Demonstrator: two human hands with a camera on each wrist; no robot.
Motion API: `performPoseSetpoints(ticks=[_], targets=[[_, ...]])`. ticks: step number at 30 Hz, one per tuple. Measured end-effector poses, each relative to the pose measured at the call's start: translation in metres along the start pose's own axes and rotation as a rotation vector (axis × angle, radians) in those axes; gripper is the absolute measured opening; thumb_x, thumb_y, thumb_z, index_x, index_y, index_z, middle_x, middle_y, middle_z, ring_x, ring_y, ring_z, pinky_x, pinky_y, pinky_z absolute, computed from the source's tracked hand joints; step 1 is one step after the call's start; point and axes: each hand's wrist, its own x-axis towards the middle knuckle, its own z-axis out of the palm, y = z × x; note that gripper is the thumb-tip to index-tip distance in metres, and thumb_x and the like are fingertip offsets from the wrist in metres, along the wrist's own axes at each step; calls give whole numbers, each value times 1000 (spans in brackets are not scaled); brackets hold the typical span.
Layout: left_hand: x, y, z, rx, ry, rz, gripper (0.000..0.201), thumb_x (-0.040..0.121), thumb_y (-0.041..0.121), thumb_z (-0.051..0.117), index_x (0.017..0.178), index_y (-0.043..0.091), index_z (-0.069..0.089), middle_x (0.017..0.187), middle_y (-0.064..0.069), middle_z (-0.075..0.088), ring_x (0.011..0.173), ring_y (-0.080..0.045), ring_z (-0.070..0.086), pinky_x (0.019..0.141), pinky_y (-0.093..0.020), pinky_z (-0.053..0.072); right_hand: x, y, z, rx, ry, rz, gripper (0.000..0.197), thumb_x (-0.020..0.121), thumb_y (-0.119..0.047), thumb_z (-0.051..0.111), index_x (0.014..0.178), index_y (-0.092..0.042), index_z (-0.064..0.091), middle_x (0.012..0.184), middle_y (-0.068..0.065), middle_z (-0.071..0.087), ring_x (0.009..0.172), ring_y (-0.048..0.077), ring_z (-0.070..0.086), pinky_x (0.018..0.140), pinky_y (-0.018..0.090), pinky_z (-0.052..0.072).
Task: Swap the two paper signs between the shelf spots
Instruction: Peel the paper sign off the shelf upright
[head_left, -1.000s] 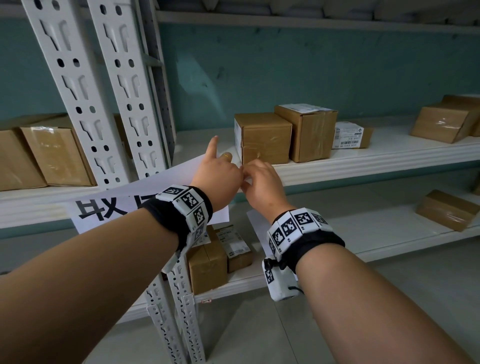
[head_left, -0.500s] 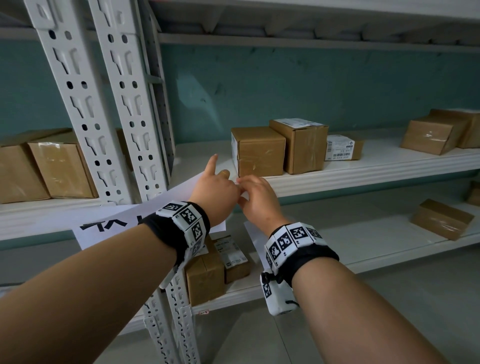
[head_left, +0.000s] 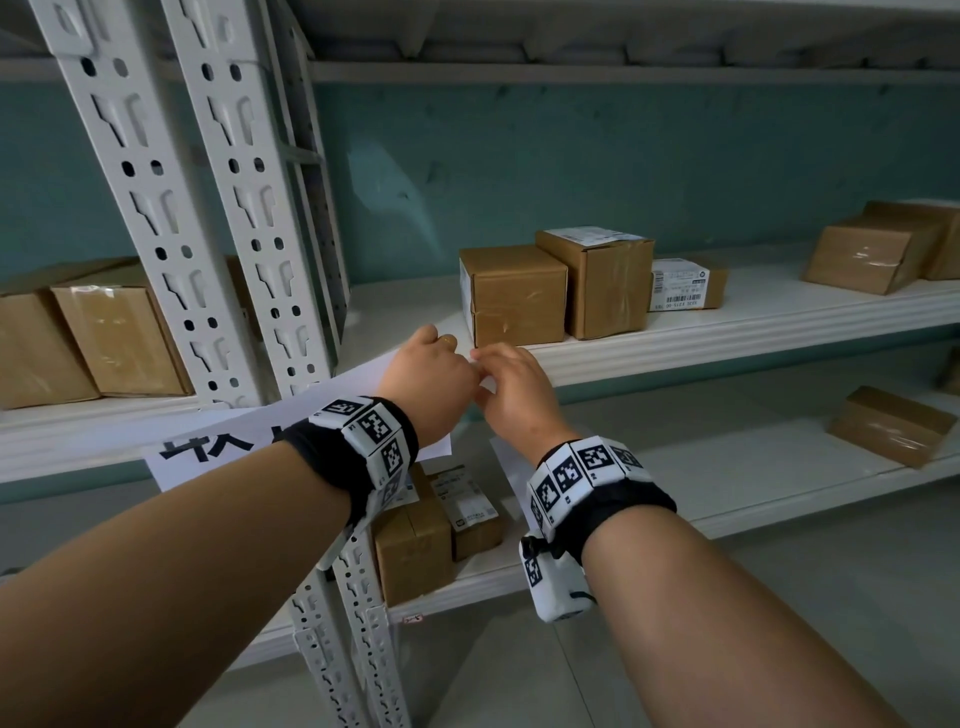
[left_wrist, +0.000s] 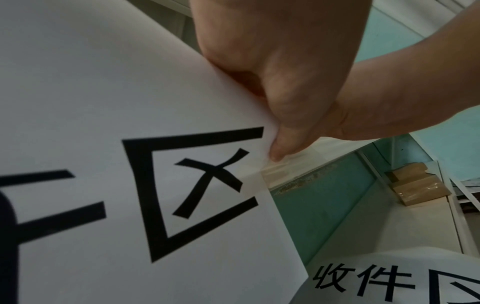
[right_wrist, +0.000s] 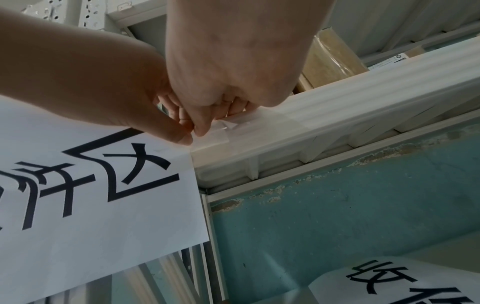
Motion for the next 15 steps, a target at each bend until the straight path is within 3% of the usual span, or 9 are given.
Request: performPoseSetpoints(ticks=[5, 11, 15], targets=[[1, -1, -3, -6, 3, 15, 24, 92, 16, 44, 108, 26, 58, 91, 7, 67, 97, -18, 54, 84, -29, 30, -2, -3, -2, -6, -18, 4, 30, 90, -10, 58, 119, -5, 63, 129, 6, 58, 124, 23, 47, 105, 30, 34], [-2, 1, -3, -7, 0, 14, 24, 91, 14, 44, 104, 25, 61, 89, 7, 66, 97, -17, 54, 83, -29, 29, -4, -9, -10, -29, -70, 19, 25, 93, -9, 52, 114, -6, 64, 137, 4, 52, 130, 21, 41, 108, 28, 29], [-3, 1, -4, -26, 1, 11, 22, 90, 15, 44, 102, 25, 60, 89, 7, 66, 98, -17, 54, 85, -29, 30, -8, -12, -11, -28, -71, 29, 30, 94, -10, 51, 122, -6, 60, 141, 6, 48, 135, 21, 37, 110, 26, 25]])
